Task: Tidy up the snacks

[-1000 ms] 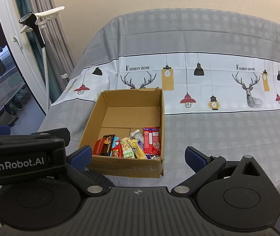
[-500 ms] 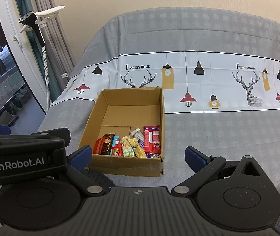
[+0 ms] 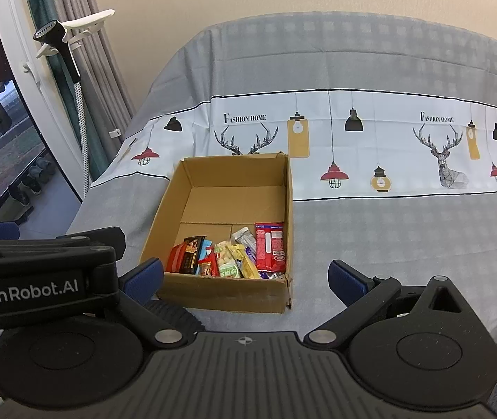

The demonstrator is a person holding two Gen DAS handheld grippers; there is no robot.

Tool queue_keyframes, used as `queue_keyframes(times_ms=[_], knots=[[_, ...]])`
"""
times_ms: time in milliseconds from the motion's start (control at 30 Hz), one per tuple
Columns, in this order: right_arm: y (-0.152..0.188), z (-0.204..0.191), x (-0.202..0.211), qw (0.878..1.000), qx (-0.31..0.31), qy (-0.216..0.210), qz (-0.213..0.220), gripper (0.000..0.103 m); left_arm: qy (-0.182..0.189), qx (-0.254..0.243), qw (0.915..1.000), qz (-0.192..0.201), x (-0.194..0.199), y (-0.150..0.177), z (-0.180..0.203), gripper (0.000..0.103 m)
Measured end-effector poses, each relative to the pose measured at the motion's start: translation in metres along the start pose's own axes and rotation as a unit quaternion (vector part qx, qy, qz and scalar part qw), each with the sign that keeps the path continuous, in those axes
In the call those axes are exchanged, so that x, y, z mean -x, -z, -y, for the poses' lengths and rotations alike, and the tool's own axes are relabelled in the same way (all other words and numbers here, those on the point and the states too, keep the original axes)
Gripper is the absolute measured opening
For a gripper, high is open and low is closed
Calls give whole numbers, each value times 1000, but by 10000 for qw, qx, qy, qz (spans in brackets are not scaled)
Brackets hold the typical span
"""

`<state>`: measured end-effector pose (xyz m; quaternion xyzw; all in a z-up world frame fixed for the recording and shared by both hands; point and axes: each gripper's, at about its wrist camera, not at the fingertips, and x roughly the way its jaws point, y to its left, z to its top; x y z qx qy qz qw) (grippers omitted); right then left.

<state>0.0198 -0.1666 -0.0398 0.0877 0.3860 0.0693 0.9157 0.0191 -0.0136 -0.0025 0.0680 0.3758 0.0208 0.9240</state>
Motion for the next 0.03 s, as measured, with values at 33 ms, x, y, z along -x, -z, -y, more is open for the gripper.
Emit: queue_keyframes(times_ms=[33], knots=[[1,0,0,10000,8,-9,2,100,-20,-24,10000,7,0,0,1,103]])
